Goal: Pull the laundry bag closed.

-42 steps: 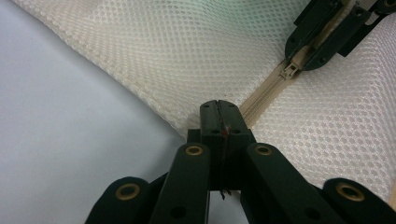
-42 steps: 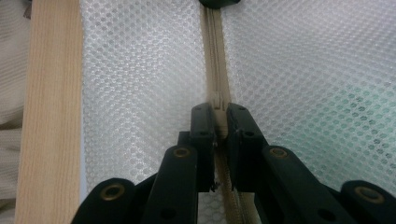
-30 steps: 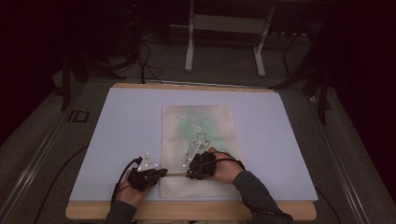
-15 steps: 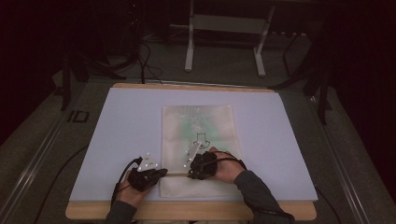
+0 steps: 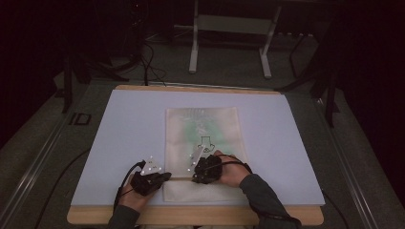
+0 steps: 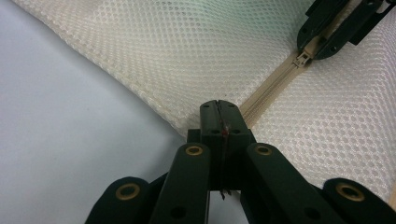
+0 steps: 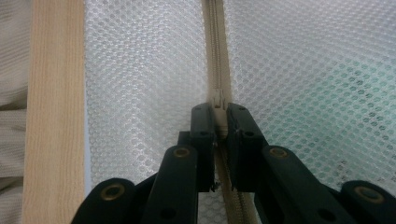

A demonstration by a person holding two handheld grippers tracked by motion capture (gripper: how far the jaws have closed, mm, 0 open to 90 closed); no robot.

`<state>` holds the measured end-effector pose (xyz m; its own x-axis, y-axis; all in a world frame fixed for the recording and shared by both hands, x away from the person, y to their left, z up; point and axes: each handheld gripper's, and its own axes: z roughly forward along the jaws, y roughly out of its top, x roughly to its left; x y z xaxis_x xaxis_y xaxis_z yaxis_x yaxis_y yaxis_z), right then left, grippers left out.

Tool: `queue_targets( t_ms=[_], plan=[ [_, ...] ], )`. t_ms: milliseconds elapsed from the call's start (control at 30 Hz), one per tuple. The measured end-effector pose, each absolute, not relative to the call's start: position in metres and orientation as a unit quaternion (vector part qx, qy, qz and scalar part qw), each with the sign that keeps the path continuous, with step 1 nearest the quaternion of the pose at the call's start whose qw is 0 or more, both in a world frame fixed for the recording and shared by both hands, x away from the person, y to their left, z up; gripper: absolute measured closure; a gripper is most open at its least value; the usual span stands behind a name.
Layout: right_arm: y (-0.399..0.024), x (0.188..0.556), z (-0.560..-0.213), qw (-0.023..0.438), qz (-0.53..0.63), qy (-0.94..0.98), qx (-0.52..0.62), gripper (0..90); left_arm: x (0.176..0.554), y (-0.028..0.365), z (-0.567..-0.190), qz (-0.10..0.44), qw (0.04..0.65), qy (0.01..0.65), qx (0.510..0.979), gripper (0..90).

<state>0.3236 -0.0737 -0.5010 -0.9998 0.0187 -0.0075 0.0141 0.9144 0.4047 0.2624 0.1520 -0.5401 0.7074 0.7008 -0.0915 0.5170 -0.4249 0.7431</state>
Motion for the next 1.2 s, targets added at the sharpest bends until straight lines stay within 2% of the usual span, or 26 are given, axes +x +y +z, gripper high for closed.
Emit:
queue_targets(
  t_ms=[1200],
  plan=[
    [-0.087,0.324,-0.501,0.004,0.193,0.981,0.015,82.2,0.263,0.152,-0.540,0.115,0.393,0.365,0.836,89.6]
  ],
)
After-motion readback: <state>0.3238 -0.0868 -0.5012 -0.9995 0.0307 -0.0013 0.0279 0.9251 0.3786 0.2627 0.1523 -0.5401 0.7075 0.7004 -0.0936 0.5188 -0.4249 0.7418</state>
